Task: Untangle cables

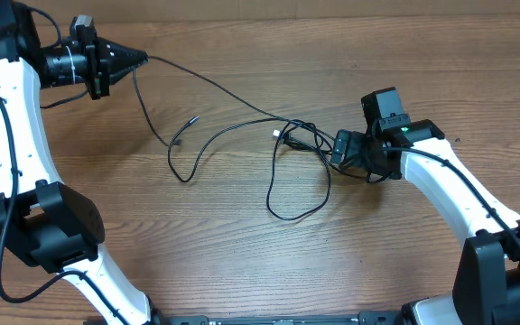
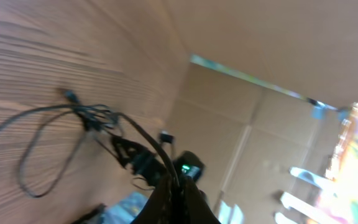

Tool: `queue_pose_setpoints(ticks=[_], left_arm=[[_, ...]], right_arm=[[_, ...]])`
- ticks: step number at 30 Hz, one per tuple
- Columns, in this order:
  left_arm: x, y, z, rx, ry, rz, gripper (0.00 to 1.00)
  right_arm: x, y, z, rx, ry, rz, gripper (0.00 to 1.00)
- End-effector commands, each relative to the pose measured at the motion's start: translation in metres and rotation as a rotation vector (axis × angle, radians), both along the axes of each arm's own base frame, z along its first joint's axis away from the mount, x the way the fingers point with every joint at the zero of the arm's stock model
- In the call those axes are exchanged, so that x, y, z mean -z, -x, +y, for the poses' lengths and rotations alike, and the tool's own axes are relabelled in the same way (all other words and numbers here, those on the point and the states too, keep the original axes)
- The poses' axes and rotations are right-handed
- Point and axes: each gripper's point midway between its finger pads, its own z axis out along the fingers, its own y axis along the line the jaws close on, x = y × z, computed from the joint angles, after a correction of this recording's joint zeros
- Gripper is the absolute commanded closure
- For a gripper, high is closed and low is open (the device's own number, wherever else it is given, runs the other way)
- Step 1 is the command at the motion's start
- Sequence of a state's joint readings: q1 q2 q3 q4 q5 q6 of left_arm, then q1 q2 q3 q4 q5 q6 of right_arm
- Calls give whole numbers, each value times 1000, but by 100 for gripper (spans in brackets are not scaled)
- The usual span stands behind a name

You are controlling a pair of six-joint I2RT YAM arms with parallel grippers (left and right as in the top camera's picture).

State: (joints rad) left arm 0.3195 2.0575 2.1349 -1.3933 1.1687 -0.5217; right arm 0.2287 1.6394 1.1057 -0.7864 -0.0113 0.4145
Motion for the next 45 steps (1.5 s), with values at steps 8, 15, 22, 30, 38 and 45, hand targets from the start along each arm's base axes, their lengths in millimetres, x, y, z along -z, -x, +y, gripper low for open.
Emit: queue_pose_setpoints(ticks=[8, 15, 22, 30, 38, 45], left_arm=[[46, 18, -1, 35, -473, 96, 96], [70, 29, -28, 133, -726, 135, 94], [76, 26, -57, 199, -873, 76, 92], [75, 23, -69, 215, -873, 44, 85], [76, 25, -69, 220, -874, 54, 81], [76, 25, -69, 220, -874, 53, 78]], right_arm=[[-8, -14, 29, -77, -156, -61, 0], [-11, -21, 32, -84, -172, -91, 0], [-16, -29, 35, -207, -139, -155, 0], [-17, -30, 39, -484, -59, -223, 0], [-19, -43, 61, -627, -121, -313, 0], [8, -36, 78, -678, -221, -251, 9]])
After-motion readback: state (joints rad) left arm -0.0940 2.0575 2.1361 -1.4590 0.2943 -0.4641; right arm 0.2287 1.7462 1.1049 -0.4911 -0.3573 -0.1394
